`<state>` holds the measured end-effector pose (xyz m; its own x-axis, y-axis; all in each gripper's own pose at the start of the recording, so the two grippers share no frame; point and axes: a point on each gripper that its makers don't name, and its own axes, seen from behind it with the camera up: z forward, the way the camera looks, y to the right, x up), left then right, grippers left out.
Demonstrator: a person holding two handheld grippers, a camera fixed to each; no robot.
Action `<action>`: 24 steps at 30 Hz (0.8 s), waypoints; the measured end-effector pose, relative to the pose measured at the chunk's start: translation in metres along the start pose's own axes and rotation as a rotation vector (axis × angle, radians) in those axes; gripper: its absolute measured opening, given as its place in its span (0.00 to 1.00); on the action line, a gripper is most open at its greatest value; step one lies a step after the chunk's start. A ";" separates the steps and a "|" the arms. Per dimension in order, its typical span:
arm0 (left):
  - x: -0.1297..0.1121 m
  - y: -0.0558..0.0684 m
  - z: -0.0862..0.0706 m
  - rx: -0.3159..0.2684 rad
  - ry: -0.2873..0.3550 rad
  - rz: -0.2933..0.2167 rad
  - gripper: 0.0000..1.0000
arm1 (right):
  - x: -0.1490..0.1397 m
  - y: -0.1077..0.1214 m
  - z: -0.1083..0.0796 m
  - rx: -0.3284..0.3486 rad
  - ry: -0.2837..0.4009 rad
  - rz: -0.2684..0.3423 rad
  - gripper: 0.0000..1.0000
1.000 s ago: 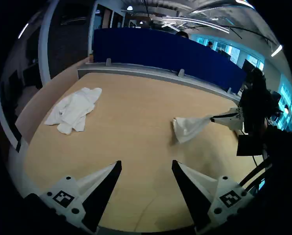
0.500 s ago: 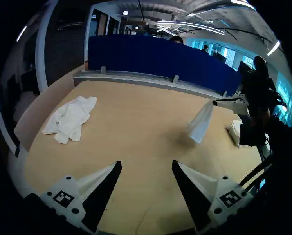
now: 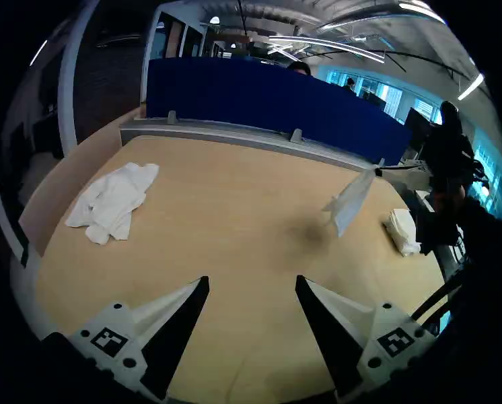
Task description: Fold towel
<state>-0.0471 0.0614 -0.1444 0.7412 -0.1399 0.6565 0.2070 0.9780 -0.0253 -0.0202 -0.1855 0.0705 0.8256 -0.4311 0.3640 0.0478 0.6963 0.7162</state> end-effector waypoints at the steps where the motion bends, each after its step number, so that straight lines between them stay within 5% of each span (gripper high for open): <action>1: 0.000 0.001 0.000 0.000 -0.001 0.004 0.95 | 0.000 0.007 -0.004 -0.008 0.000 0.003 0.03; 24: 0.001 0.027 0.013 -0.009 -0.035 0.038 0.95 | -0.030 0.172 -0.075 -0.185 -0.032 0.075 0.03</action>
<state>-0.0495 0.0899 -0.1347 0.7261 -0.0973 0.6806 0.1851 0.9810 -0.0573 0.0056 -0.0094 0.1378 0.8124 -0.3904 0.4331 0.0918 0.8191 0.5662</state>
